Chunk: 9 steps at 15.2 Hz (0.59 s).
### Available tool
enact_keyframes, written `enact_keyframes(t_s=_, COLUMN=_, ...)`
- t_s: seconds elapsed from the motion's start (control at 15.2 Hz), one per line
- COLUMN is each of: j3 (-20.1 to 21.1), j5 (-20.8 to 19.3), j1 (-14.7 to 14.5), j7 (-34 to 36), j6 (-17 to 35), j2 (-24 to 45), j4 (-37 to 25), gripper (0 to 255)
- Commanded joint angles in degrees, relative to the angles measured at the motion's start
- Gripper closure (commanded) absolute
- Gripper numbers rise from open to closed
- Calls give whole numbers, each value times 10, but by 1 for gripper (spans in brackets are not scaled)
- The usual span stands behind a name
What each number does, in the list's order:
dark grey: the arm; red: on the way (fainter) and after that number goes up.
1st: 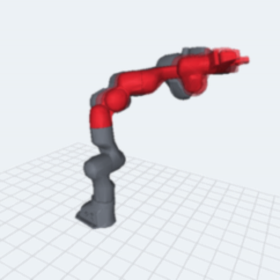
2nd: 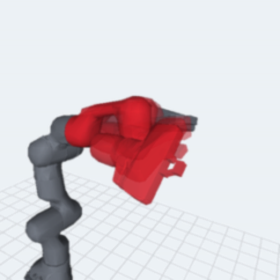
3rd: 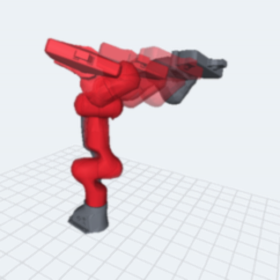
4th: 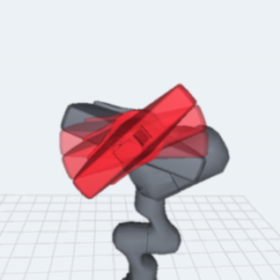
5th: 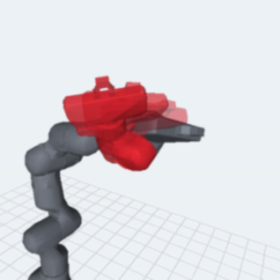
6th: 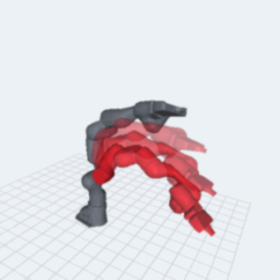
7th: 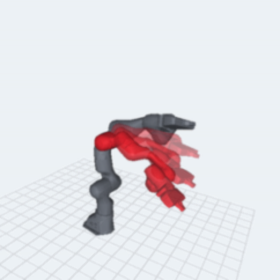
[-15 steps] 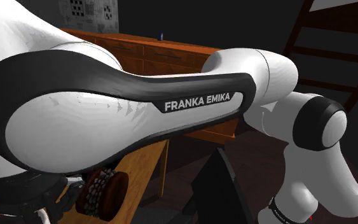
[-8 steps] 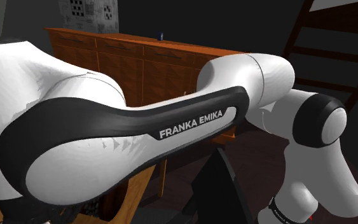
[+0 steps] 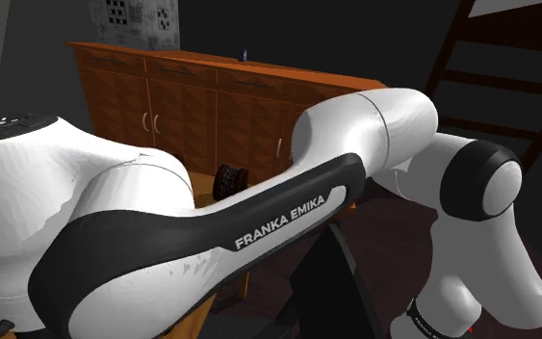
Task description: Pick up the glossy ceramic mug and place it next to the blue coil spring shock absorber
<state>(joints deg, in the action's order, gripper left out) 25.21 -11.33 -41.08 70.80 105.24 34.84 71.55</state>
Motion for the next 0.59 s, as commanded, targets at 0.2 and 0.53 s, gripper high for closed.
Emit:
enact_keyframes(t_s=0.2, j3=-2, j5=-3, j1=4, j7=1, j6=36, j2=5, j4=31, gripper=255)
enact_keyframes(t_s=0.53, j3=-5, j5=-7, j1=5, j7=3, j6=69, j2=14, j4=57, gripper=255)
